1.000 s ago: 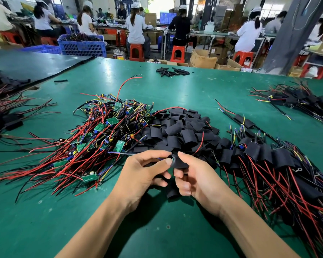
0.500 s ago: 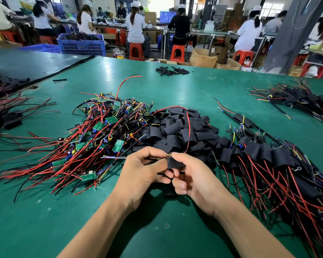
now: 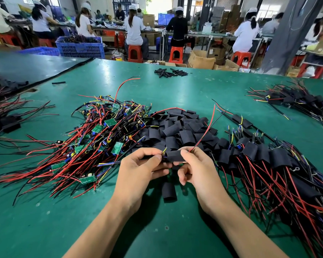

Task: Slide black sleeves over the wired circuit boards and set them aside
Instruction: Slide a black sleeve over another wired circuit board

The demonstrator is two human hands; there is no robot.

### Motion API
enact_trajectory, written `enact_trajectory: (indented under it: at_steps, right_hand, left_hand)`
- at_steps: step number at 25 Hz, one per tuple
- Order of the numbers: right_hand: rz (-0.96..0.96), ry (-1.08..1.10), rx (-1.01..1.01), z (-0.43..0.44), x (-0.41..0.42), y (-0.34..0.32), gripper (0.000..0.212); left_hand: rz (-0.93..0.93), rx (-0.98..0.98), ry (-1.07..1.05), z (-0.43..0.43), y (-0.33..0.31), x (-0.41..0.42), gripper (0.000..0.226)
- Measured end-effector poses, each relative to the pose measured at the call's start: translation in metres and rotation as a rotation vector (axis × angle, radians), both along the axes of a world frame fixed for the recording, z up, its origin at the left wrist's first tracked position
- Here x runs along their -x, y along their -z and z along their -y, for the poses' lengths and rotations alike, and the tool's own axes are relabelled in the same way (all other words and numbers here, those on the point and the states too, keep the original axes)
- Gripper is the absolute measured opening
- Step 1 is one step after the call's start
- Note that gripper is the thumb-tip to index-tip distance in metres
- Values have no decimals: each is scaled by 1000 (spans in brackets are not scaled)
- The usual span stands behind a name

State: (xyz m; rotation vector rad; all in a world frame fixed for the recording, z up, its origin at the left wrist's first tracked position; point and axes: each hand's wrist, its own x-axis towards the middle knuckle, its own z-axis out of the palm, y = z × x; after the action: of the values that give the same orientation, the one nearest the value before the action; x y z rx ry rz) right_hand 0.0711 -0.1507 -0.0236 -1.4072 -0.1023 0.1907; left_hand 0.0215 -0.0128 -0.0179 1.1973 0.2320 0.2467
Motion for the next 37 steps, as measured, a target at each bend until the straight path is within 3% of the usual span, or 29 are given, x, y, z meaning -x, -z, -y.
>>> enact_trajectory:
  at_steps: [4,11,19,27,30,32,35,37]
  right_hand:
    - [152,-36,21,1,5,1,23]
    - [81,78,-81,-1,4,5,9]
    - [10,80,-109,3,3,5,4]
    - [99,87,-84,3,4,3,23]
    - [93,66,-80,4,4,4,19]
    - [47,54,-122,1,5,4,4]
    - [-128,-50,-192,0,6,0,34]
    - [-178,-172,-97,6,8,-5,32]
  left_hand:
    - [30,19,-6,-2,1,0,7]
    - [79,-70,-67,-6,4,-3,20]
    - [57,-66,-55,-5,7,-4,17]
    - [43,-60,11,1,5,-1,15]
    - [55,-94,33,2,6,-1,16]
    - [68,-111,36,0,6,-2,16]
    - [77,-217,84,-4,5,-2,19]
    - [85,-245,107,-5,5,-2,24]
